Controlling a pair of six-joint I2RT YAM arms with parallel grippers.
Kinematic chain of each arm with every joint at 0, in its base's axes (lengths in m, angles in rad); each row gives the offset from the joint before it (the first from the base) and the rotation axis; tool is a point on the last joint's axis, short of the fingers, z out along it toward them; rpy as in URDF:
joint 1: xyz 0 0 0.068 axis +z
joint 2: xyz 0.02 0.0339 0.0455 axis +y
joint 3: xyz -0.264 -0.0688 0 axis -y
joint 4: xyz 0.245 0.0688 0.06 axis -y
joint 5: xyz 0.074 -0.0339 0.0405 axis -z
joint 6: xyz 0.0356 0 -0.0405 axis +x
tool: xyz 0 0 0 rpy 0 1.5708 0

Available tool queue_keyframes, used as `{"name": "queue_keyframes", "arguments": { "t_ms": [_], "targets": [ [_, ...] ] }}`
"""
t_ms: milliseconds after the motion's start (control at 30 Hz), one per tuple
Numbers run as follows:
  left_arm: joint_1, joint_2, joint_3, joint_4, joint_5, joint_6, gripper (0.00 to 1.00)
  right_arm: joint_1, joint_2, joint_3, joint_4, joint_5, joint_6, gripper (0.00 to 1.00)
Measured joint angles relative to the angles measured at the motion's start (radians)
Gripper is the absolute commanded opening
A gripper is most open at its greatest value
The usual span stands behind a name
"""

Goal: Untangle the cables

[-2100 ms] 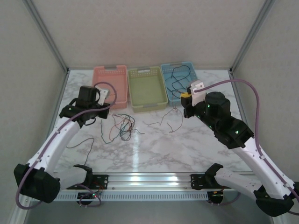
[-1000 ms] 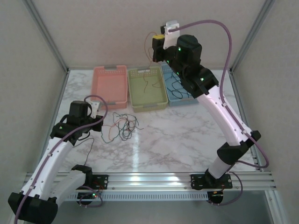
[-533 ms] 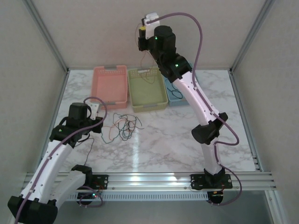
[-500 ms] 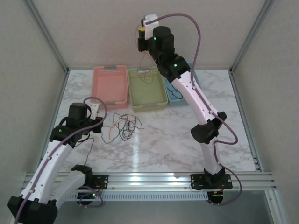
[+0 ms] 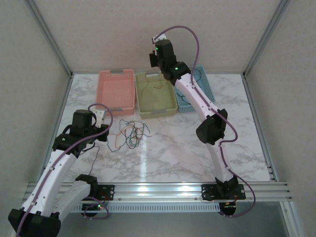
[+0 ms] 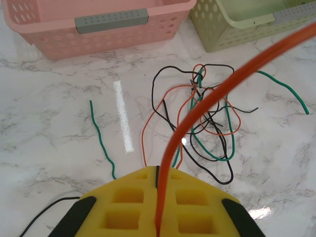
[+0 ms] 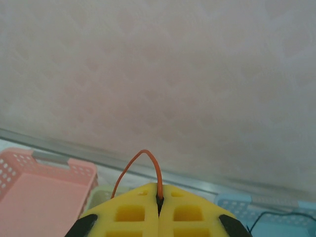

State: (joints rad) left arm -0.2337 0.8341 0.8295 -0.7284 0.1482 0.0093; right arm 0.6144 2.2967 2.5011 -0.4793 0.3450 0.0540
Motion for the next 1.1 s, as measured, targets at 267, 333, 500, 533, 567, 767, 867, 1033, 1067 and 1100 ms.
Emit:
{"name": "queue_keyframes", "arguments": {
  "t_ms": [267, 333, 500, 533, 567, 767, 867, 1033, 1067, 1100],
  "targets": [
    [0.0, 0.002, -0.007, 0.005, 0.0, -0.003, 0.0, -0.011, 0.0, -0.26, -0.034, -0.13, 0.103, 0.08],
    [0.0, 0.003, -0.007, 0.006, 0.0, -0.003, 0.0, -0.008, 0.0, -0.331, -0.037, -0.177, 0.126, 0.16],
    [0.0, 0.006, -0.007, 0.006, 0.004, -0.003, 0.0, -0.005, -0.004, -0.364, -0.087, -0.27, 0.154, 0.51],
    [0.0, 0.006, -0.007, 0.006, 0.003, -0.003, 0.0, -0.005, -0.008, -0.364, -0.088, -0.28, 0.156, 0.55],
    [0.0, 0.006, -0.007, 0.006, 0.003, -0.003, 0.0, -0.004, -0.01, -0.36, -0.095, -0.29, 0.151, 0.56],
    [0.0, 0.004, -0.007, 0.006, 0.011, -0.004, 0.0, 0.005, -0.075, -0.348, -0.143, -0.306, 0.134, 0.59],
    [0.0, -0.011, -0.007, 0.006, 0.03, -0.008, 0.0, 0.005, -0.221, -0.476, -0.098, -0.353, 0.122, 0.57],
    [0.0, -0.06, 0.002, 0.006, 0.111, -0.011, 0.0, 0.012, -0.554, -0.798, 0.036, -0.513, 0.082, 0.53],
    [0.0, -0.069, 0.009, 0.005, 0.127, -0.014, 0.0, 0.017, -0.599, -0.844, 0.055, -0.536, 0.079, 0.53],
    [0.0, -0.081, 0.021, 0.006, 0.144, -0.015, 0.0, 0.024, -0.647, -0.898, 0.073, -0.565, 0.076, 0.53]
  ]
}}
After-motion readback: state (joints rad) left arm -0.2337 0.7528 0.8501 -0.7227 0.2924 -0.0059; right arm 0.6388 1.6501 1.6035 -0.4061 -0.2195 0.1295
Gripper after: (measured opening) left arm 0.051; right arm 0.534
